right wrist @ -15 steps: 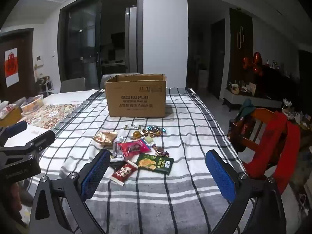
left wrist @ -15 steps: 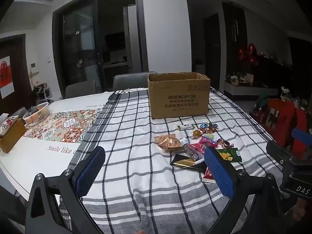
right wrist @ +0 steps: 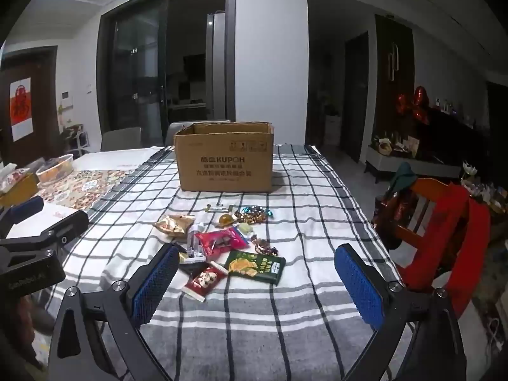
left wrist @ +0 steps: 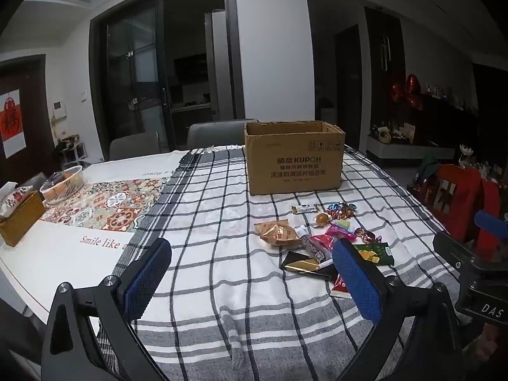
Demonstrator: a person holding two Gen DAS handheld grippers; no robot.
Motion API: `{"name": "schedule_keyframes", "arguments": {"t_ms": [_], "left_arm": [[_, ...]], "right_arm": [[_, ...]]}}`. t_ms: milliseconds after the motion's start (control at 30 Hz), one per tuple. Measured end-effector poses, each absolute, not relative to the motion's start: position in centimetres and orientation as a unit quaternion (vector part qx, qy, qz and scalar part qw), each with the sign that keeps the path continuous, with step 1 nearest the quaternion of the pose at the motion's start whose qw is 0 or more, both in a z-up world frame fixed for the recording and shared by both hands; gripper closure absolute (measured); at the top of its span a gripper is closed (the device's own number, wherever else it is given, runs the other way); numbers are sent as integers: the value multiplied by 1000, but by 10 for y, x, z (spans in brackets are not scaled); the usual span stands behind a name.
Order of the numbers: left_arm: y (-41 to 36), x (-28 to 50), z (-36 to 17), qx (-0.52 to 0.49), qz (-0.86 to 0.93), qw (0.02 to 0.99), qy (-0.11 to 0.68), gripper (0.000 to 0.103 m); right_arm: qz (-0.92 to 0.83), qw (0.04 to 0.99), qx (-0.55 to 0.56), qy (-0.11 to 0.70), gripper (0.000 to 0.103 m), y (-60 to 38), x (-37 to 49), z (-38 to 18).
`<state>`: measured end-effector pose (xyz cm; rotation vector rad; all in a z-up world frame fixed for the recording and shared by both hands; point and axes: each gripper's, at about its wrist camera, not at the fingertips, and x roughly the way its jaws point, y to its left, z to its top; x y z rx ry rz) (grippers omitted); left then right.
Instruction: Organize snacks
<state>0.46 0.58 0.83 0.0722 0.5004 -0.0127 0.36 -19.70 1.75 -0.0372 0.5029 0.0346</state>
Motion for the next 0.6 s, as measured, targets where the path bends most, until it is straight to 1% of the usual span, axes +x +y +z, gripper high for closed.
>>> {"name": "schedule_keyframes", "arguments": {"t_ms": [167, 600], "left_arm": [[2, -6, 6, 34, 1, 971, 236, 0], [4, -6, 6, 33, 2, 972, 234, 0]], "right_arm": [[18, 968, -18, 249, 4, -197, 2, 16], [18, 968, -19, 248, 4, -197, 1, 16]]}}
